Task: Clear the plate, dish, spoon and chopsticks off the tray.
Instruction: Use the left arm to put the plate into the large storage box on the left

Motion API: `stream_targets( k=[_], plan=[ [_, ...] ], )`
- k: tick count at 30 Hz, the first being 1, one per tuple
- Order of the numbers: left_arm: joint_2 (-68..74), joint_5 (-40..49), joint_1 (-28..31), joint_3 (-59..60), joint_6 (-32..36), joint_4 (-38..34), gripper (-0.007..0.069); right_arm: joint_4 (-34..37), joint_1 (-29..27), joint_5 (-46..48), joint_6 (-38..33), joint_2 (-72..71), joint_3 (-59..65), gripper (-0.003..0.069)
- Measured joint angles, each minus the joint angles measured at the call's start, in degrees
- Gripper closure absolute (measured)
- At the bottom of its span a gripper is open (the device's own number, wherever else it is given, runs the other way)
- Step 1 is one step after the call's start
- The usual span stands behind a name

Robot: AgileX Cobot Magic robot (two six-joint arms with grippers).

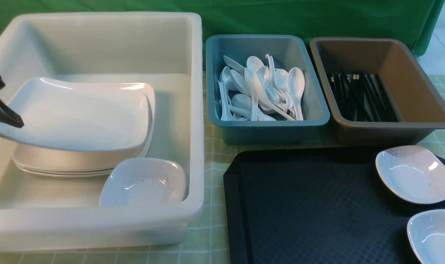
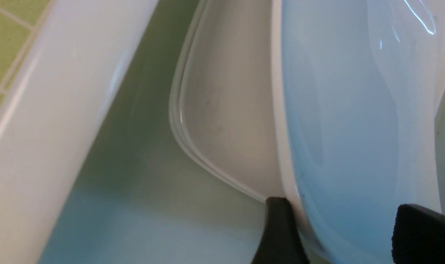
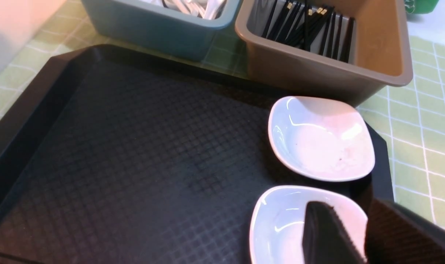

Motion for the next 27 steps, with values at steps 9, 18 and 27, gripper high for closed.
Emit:
stream_targets(
  k=[9,18,27],
  plan=[
    [5.4,-2.9,-2.2,0.0,0.9,0.3,0.0163,0.0,0.0,0.3,0.0,0.0,0.0,0.0481],
    [6.6,-6.3,-4.0,-0.2,0.0,0.8,0.0130,0.0,0.0,1.2,0.0,0.0,0.0,0.0481],
    [6.6,-0.7,-4.0,-1.1,-3.0,6.8,0.0130,0.0,0.0,1.3,0.0,0.0,0.0,0.0470]
  ],
)
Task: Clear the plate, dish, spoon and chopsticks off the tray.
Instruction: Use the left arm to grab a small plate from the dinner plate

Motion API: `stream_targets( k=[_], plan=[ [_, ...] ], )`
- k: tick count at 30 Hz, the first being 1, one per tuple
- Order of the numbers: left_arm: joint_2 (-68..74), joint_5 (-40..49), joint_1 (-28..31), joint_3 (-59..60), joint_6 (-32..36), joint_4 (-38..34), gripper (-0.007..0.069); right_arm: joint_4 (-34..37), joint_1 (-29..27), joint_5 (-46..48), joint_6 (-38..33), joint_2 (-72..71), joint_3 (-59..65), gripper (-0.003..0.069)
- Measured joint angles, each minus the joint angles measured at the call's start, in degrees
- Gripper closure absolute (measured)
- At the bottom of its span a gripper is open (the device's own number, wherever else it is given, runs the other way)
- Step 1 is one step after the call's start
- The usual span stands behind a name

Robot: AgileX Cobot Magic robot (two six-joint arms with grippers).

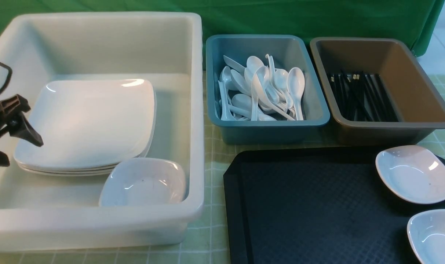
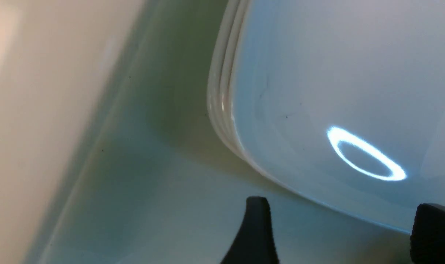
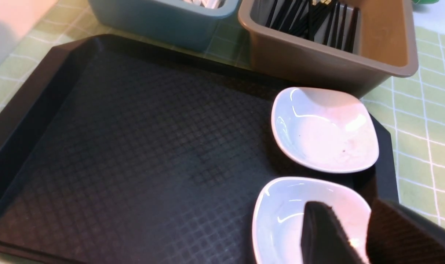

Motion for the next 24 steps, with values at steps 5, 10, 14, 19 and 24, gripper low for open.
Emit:
stream_targets(
  k=[5,10,14,19,24],
  plan=[
    [-0.2,6.1,0.0,-4.8,-0.8,1.5,0.0167,0.0,0.0,0.2,0.0,0.0,0.0,0.0464],
    [-3.1,11.9,-0.3,-10.0,-1.3,1.6,0.0377,0.0,0.0,0.3,0.0,0.0,0.0,0.0463],
    [-7.2,15.8,-5.8,-10.5,2.0,-2.3,0.0596,0.0,0.0,0.3,0.0,0.0,0.0,0.0463],
    [-9.1,17.9,-24.3,-10.6,0.3,-4.4,0.0635,0.0,0.0,0.5,0.0,0.0,-0.1,0.0545],
    [-6.5,11.8,-43.1,-10.7,-5.4,-4.5,0.0617,-0.6,0.0,3.8,0.0,0.0,-4.5,0.0650]
  ],
)
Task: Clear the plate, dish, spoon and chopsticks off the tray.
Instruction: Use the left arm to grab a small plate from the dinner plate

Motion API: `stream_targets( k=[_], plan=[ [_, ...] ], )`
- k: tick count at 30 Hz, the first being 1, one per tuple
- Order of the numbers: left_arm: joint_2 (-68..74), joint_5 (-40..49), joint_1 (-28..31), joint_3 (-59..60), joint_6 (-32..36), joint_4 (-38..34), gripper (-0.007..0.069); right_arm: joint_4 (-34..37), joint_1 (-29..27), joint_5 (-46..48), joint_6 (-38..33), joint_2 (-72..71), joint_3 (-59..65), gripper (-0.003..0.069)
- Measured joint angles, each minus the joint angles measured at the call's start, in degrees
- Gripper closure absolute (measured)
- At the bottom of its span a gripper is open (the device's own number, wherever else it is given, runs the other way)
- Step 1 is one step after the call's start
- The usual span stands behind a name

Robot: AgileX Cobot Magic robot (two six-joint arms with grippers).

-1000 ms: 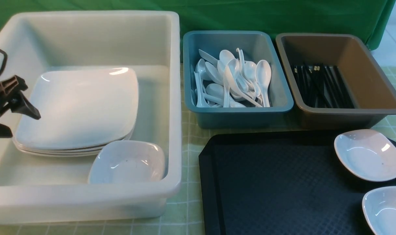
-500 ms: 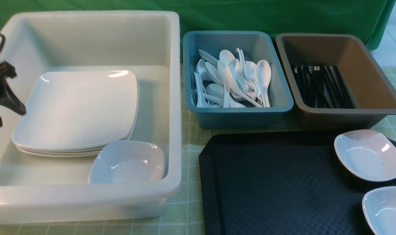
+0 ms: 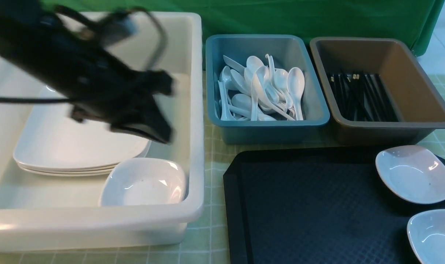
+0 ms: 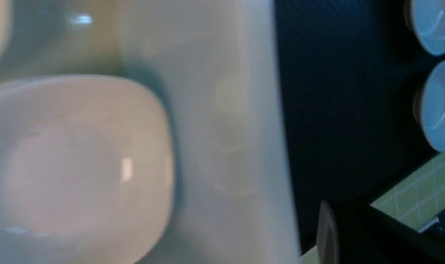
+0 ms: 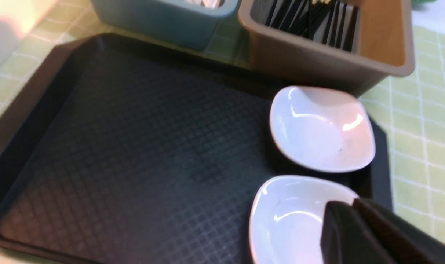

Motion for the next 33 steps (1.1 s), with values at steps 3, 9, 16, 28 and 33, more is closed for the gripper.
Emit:
stream_targets(
  k=[3,9,16,28,33],
  plan=[
    [3.5,-5.4,-7.9,-0.7,-3.9,-0.1,0.0578,-1.4,0.0,2.4,0.0,0.0,-4.7,0.0658],
    [16.8,-12.3,-20.1,-10.7,-10.0,-2.3,0.0438,-3.5,0.0,3.9,0.0,0.1,-12.1,0.0658],
    [36.5,-13.1,-29.2,-30.8,-13.1,-2.3,0.0256,-3.7,0.0,5.7,0.1,0.1,-13.9,0.0658],
    [52.4,-15.7,-33.2,-44.7,-14.0,-6.1,0.0225,-3.8,0.0,6.7,0.2,0.1,-13.9,0.0649],
    [54.5,-18.8,-33.4,-44.8,-14.1,-8.6,0.0229,-3.8,0.0,6.6,0.2,0.1,-13.9,0.0644]
  ],
)
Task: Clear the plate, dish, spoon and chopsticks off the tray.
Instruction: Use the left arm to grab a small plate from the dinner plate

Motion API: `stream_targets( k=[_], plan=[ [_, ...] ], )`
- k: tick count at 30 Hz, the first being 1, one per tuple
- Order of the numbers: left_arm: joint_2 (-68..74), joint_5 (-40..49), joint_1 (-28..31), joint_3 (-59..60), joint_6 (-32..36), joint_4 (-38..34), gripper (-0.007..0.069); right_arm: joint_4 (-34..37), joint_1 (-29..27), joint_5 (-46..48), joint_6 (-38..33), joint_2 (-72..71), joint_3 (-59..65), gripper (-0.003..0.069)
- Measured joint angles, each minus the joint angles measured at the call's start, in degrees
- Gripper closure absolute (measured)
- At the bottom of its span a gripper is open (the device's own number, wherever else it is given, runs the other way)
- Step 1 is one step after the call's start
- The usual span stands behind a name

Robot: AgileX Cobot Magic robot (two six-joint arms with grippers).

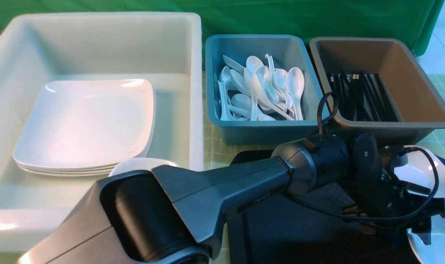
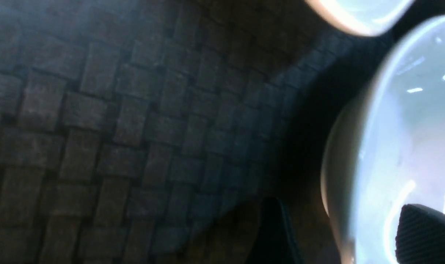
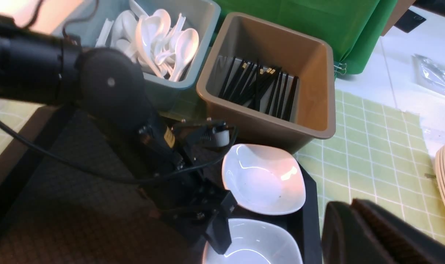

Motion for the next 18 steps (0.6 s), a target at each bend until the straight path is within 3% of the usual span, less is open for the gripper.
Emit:
stream_targets(
  k=[6,13,18],
  plan=[
    [0.8,-1.9,0.0,-0.1,-0.1,-1.3,0.0303,0.0,0.0,0.0,0.0,0.0,0.0,0.0638],
    [1.0,-0.8,0.0,-0.1,0.7,-2.6,0.0590,0.0,0.0,0.0,0.0,0.0,0.0,0.0627],
    [-3.1,2.1,0.2,-0.1,5.1,1.4,0.0615,0.0,0.0,0.0,0.0,0.0,0.0,0.0623]
  ],
)
